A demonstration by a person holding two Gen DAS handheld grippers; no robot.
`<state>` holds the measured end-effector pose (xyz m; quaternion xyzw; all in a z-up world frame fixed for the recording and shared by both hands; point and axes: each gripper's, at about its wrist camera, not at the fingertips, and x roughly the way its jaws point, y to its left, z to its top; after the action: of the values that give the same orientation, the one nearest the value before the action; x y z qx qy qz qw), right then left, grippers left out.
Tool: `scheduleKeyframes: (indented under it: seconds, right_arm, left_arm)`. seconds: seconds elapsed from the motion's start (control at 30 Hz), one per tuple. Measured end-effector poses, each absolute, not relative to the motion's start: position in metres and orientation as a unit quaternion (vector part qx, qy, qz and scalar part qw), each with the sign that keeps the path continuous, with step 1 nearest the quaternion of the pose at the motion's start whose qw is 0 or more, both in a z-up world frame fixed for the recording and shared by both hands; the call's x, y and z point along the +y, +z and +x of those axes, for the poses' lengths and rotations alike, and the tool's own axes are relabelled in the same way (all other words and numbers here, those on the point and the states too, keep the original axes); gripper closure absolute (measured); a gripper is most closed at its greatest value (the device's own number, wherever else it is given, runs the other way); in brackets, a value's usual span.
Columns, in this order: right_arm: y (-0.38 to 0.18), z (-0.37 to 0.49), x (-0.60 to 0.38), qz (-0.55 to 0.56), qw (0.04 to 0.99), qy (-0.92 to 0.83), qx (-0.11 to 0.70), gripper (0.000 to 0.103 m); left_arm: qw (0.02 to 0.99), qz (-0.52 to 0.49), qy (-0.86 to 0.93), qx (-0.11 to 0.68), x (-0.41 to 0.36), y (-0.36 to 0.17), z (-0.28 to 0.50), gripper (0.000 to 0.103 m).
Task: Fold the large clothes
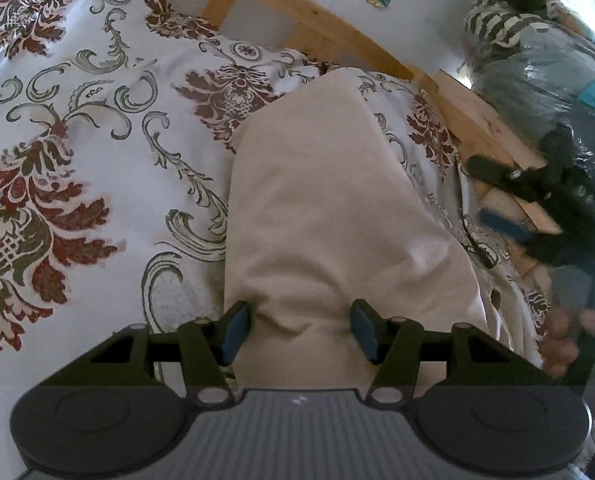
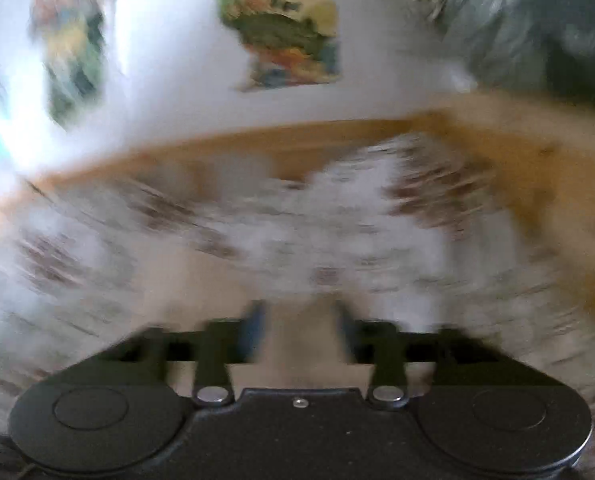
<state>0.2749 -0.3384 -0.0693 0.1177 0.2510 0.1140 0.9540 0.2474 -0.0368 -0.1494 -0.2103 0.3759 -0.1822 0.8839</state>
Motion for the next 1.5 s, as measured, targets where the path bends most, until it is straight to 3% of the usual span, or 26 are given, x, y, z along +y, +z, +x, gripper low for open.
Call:
scheduleKeyframes:
  seconds: [0.17, 0.27, 0.33, 0.37, 0.4, 0.5, 0.67, 0.8, 1.03, 1.4, 1.43, 1.5]
  right_arm:
    - [-0.119, 0.313, -0.353, 0.219, 0.885, 0.15, 0.382, 0.009]
    - [-0.131, 0.31, -0.364, 0.271, 0.867, 0.155, 0.389, 0.013]
    - [-0.121, 0.306, -0.364, 0.268, 0.877, 0.149, 0.37, 0.049]
    - [-0.114, 0.303, -0.36, 0.253, 0.886, 0.142, 0.363, 0.081]
    - [-0.109, 0.3, -0.355, 0.232, 0.894, 0.142, 0.356, 0.091]
    - [-0.097, 0.289, -0.334, 0.157, 0.914, 0.153, 0.34, 0.1]
    - [-0.065, 0.253, -0.293, -0.097, 0.962, 0.055, 0.25, 0.103]
    - [-0.085, 0.257, -0.287, -0.199, 0.946, 0.009, 0.256, 0.103]
    - [-0.112, 0.282, -0.296, -0.197, 0.938, 0.007, 0.285, 0.103]
    - [-0.13, 0.298, -0.308, -0.145, 0.935, -0.006, 0.324, 0.102]
    - [-0.127, 0.297, -0.311, -0.134, 0.938, -0.012, 0.32, 0.1]
    - [-0.116, 0.288, -0.32, -0.111, 0.945, -0.029, 0.305, 0.081]
  left_arm:
    - [0.88, -0.216, -0.187, 0.379, -0.034, -0.15, 0.249, 0.042]
    - [0.879, -0.22, -0.189, 0.378, -0.032, -0.151, 0.249, 0.042]
    - [0.878, -0.224, -0.19, 0.377, -0.03, -0.15, 0.249, 0.042]
    - [0.878, -0.225, -0.191, 0.378, -0.03, -0.15, 0.25, 0.042]
    - [0.877, -0.226, -0.191, 0.378, -0.03, -0.15, 0.25, 0.042]
    - [0.879, -0.223, -0.191, 0.376, -0.029, -0.146, 0.25, 0.043]
    - [0.9, -0.217, -0.187, 0.327, -0.026, -0.113, 0.247, 0.044]
    - [0.918, -0.186, -0.18, 0.3, -0.04, -0.085, 0.277, 0.044]
    - [0.919, -0.091, -0.156, 0.35, -0.099, -0.104, 0.363, 0.046]
    - [0.94, 0.032, -0.103, 0.325, -0.142, -0.134, 0.352, 0.041]
    - [0.941, 0.038, -0.097, 0.323, -0.142, -0.132, 0.351, 0.035]
    - [0.943, 0.028, -0.09, 0.319, -0.136, -0.127, 0.347, 0.031]
